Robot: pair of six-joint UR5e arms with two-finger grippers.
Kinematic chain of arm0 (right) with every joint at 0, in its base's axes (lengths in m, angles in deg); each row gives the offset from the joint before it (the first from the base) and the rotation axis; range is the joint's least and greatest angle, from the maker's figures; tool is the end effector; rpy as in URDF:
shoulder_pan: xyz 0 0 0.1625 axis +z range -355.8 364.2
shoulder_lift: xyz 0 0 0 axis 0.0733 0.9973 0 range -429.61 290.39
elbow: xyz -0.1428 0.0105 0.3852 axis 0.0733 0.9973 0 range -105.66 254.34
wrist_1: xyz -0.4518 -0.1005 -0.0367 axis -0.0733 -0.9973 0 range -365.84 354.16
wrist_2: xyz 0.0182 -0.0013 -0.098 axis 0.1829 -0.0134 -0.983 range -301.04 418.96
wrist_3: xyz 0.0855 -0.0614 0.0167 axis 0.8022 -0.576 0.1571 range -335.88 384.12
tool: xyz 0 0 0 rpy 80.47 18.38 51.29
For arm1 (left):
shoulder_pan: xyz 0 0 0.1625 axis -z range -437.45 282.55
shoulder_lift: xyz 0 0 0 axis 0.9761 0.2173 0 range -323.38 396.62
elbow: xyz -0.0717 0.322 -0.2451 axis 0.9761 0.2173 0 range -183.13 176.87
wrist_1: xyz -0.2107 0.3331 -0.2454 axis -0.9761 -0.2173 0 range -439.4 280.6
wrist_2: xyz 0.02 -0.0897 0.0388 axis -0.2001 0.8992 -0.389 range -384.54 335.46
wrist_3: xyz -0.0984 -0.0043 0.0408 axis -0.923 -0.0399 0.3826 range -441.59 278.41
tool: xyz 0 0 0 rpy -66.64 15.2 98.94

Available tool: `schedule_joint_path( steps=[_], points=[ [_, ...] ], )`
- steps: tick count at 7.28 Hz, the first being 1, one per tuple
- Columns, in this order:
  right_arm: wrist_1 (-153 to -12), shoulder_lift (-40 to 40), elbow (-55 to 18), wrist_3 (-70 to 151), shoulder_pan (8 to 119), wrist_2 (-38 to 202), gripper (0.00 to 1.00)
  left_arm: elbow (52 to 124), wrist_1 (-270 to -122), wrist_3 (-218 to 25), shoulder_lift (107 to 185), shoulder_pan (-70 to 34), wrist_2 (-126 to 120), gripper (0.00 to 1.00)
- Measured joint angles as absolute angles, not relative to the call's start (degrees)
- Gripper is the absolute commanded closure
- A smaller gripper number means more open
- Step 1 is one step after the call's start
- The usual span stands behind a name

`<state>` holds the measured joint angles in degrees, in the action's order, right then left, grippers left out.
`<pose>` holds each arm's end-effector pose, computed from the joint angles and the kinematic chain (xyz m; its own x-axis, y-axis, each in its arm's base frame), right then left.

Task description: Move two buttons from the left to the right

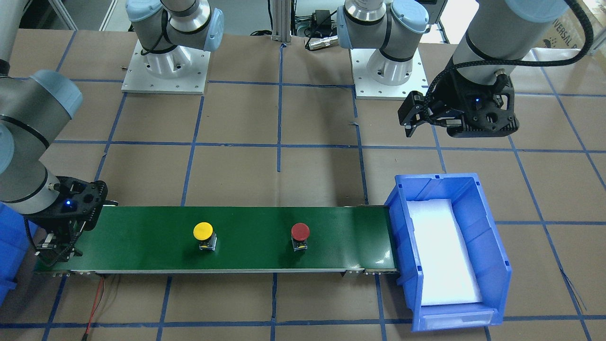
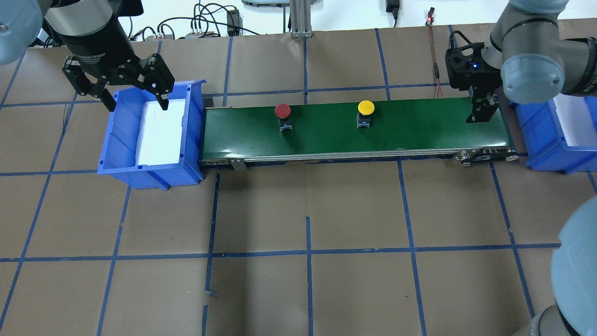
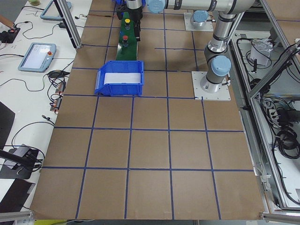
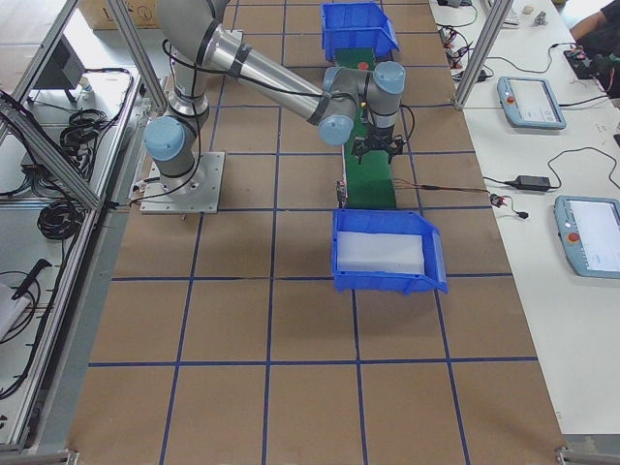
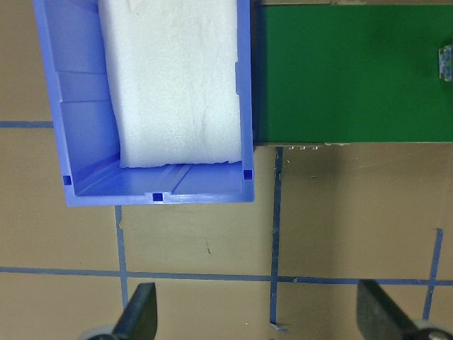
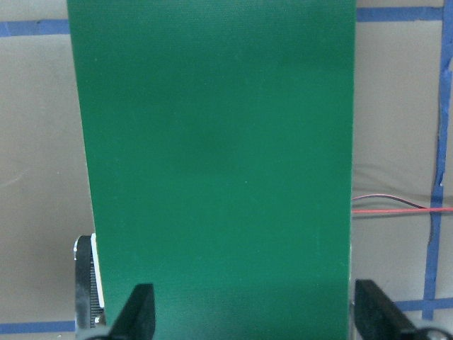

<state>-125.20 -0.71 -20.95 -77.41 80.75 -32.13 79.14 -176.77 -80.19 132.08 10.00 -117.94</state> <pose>-0.0239 -0.6641 0.2470 -0.0334 -0.9983 0.0470 -0.9990 0.0348 0.0290 -0.1013 -0.5786 0.4743 -0.9983 -0.0148 -0.0569 -0.0199 0.9957 0.0902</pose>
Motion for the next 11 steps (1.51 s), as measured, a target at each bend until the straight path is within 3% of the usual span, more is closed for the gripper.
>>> schedule_joint_path(
  steps=[11],
  points=[
    [-125.3, -0.9, -20.9, -77.2, 80.5, -28.3, 0.01, 79.1, -176.1, -80.2, 132.2, 10.0, -118.0, 0.00]
  ],
)
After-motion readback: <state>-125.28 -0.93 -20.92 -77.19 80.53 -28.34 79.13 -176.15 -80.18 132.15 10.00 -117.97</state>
